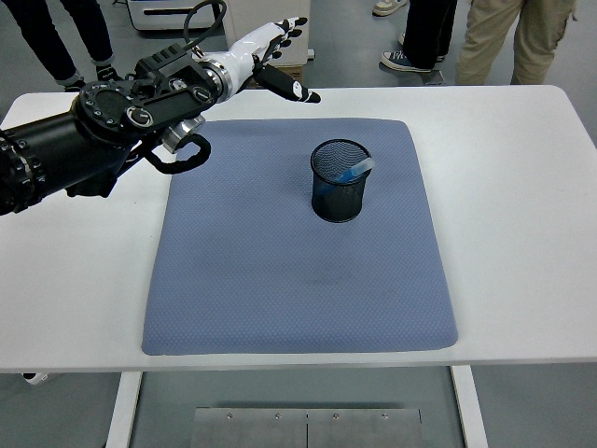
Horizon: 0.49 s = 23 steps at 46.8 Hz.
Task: Left hand places marker in pen holder
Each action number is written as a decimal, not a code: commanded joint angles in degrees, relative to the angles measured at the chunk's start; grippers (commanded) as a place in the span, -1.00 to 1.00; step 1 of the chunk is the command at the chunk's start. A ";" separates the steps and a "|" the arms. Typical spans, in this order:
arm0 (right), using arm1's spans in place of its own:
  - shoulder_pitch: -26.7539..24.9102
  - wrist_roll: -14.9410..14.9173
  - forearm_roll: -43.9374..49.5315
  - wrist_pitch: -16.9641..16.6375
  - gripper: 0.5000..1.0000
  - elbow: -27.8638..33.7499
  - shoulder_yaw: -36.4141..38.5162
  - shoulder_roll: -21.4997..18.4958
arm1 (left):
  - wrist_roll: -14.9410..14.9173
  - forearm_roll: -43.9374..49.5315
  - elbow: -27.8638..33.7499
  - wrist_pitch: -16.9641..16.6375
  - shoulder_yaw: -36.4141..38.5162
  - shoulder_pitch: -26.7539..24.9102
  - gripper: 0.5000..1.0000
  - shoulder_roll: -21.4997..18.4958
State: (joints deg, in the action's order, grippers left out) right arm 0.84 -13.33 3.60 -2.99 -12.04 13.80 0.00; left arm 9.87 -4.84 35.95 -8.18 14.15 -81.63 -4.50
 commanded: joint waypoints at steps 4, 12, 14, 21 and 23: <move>0.04 -0.03 0.00 0.00 1.00 0.00 0.00 0.00 | 5.07 0.09 0.17 1.23 -6.40 4.37 1.00 -4.46; -0.05 -0.03 0.00 0.00 1.00 0.00 0.00 0.00 | 5.95 2.55 -0.01 6.15 -19.23 10.70 1.00 -7.54; 0.04 -0.03 0.00 0.00 1.00 0.00 0.00 0.00 | 5.95 3.78 -0.10 6.33 -22.92 12.63 1.00 -8.85; -0.04 -0.03 0.00 0.00 1.00 0.00 0.00 0.00 | 5.95 6.07 -0.01 6.68 -32.68 19.13 1.00 -11.41; -0.04 -0.03 0.00 0.00 1.00 0.00 0.00 0.00 | 5.95 6.15 -0.01 7.12 -34.35 20.63 1.00 -11.58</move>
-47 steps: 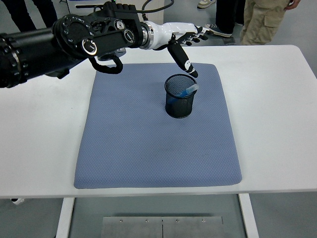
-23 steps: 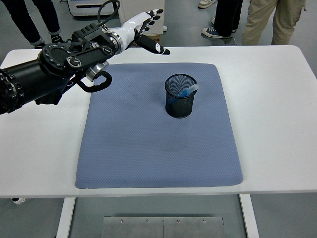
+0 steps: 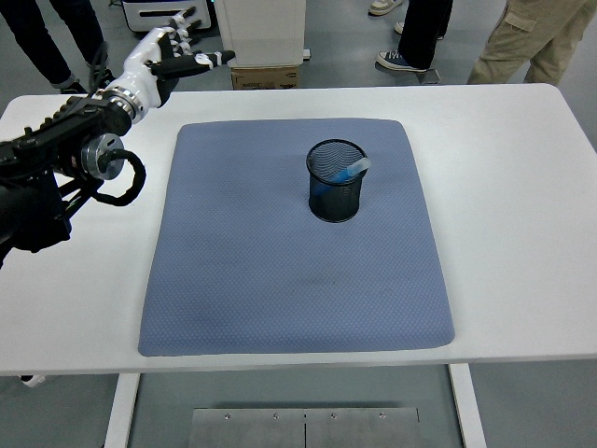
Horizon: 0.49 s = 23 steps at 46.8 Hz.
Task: Left hand places marker in pen holder
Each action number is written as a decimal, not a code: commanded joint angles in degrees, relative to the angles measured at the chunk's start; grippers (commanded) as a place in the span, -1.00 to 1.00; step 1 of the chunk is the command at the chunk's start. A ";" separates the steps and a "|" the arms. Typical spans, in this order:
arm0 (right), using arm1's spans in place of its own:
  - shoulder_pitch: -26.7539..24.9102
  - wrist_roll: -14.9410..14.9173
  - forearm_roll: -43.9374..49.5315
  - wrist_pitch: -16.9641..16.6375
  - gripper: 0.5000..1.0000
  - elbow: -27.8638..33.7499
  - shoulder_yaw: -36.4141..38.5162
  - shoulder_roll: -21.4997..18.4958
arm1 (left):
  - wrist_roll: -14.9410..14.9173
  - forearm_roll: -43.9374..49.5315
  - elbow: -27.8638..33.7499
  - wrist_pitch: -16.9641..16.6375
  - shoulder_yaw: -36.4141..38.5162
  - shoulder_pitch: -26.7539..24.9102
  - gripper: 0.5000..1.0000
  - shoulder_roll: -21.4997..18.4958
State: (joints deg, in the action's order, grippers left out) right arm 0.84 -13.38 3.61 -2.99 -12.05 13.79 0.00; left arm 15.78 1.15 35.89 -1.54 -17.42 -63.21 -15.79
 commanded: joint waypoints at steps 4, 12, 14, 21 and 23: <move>0.03 0.02 -0.09 0.00 1.00 0.01 0.00 0.00 | -0.05 0.34 -0.03 2.33 -5.42 4.41 1.00 -1.17; 0.03 0.02 0.00 0.00 1.00 0.01 0.00 0.00 | 0.04 0.43 -0.03 6.81 -8.50 8.19 1.00 -2.84; 0.03 0.02 0.00 0.00 1.00 0.01 0.00 0.00 | 0.04 0.43 -0.03 7.34 -8.94 8.90 1.00 -2.93; -0.05 0.02 0.00 0.00 1.00 0.01 0.00 0.00 | 0.04 0.43 -0.03 7.43 -10.79 10.65 1.00 -3.89; -0.05 0.11 0.00 0.00 1.00 0.01 0.00 0.00 | 0.04 0.43 -0.03 7.43 -10.97 10.92 1.00 -4.42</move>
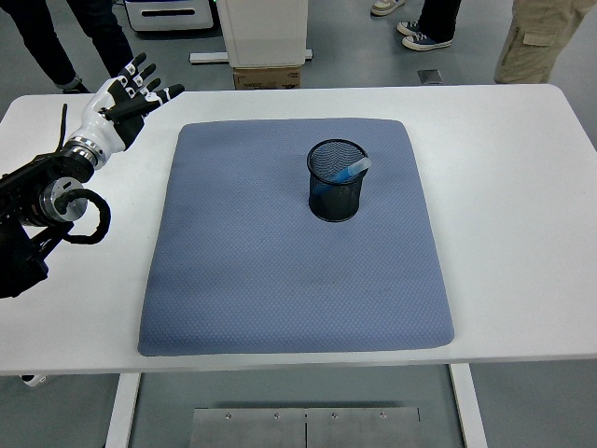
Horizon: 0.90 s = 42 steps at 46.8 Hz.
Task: Left hand places marker in pen holder
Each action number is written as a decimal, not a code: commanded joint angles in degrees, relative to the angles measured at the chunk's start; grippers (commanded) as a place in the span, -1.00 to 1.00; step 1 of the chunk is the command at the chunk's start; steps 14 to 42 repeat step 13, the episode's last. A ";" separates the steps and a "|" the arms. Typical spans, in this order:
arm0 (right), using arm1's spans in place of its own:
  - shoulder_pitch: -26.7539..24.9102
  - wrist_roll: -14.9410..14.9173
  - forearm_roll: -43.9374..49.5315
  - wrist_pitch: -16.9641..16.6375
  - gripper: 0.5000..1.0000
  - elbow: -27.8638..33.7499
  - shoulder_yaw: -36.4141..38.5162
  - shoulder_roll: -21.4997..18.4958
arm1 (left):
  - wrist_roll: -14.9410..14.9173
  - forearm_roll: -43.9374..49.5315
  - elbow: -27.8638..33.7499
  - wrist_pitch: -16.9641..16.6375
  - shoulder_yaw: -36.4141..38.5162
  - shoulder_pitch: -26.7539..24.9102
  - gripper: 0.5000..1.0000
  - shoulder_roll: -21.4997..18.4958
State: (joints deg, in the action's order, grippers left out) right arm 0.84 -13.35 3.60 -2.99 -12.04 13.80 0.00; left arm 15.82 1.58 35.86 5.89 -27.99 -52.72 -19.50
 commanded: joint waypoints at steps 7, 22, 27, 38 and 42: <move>-0.05 0.08 0.36 0.00 1.00 -0.18 -0.09 0.00 | 0.00 -0.09 0.00 0.00 -0.40 0.42 1.00 -1.94; -0.05 0.08 0.01 -0.53 1.00 -0.44 0.09 0.00 | 0.00 -0.09 0.00 0.08 -0.40 0.42 1.00 -2.47; -0.05 0.08 0.01 -0.53 1.00 -0.44 0.09 0.00 | 0.00 -0.09 0.00 0.08 -0.40 0.42 1.00 -2.47; -0.05 0.08 0.01 -0.53 1.00 -0.44 0.09 0.00 | 0.00 -0.09 0.00 0.08 -0.40 0.42 1.00 -2.47; -0.05 0.08 0.01 -0.53 1.00 -0.44 0.09 0.00 | 0.00 -0.09 0.00 0.08 -0.40 0.42 1.00 -2.47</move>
